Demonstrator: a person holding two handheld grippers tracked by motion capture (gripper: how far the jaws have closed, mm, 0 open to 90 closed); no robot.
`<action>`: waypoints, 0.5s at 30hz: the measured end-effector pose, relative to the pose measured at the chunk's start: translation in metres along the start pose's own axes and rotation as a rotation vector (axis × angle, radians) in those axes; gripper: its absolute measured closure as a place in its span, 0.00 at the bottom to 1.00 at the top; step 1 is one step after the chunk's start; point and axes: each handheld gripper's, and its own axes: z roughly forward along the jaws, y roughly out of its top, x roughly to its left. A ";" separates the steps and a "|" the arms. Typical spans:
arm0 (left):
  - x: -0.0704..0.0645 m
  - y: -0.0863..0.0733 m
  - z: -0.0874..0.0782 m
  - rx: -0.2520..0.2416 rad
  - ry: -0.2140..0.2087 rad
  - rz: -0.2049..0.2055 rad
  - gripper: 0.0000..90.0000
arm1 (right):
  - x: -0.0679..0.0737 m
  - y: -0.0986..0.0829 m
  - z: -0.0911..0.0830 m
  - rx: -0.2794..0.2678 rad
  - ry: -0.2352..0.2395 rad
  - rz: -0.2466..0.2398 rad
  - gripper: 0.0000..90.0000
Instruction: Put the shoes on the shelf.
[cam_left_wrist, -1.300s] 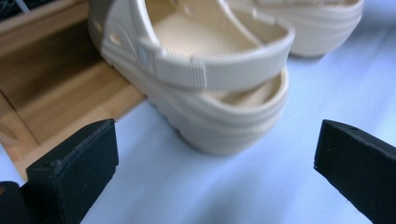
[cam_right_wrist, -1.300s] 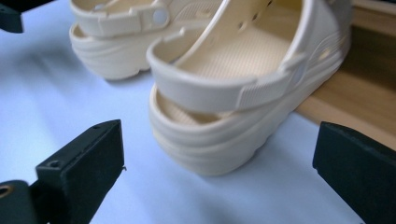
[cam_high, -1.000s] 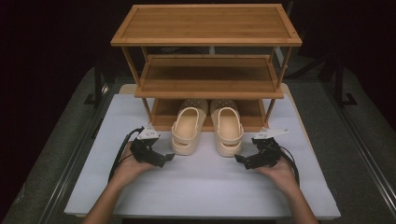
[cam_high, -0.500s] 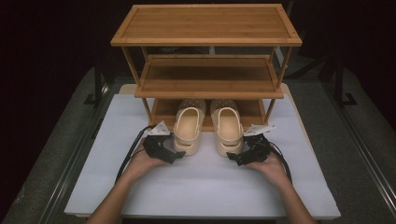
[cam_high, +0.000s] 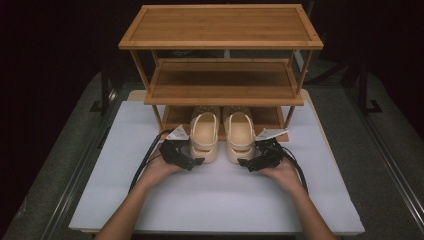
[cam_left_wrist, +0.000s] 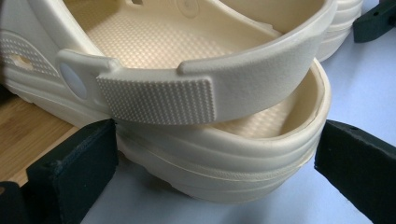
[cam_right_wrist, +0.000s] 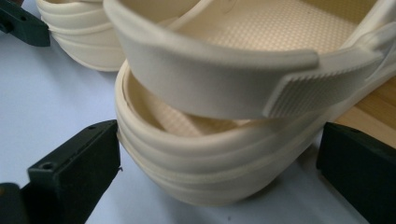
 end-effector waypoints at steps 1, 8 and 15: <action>0.000 0.001 0.001 -0.001 0.000 -0.003 0.00 | 0.001 0.002 0.002 0.004 0.001 -0.001 0.00; -0.001 0.002 0.006 -0.017 0.009 -0.012 0.00 | 0.006 0.009 0.016 0.011 0.005 -0.021 0.00; -0.001 0.006 0.007 -0.002 0.016 -0.010 0.00 | 0.008 0.010 0.019 0.009 -0.014 -0.002 0.00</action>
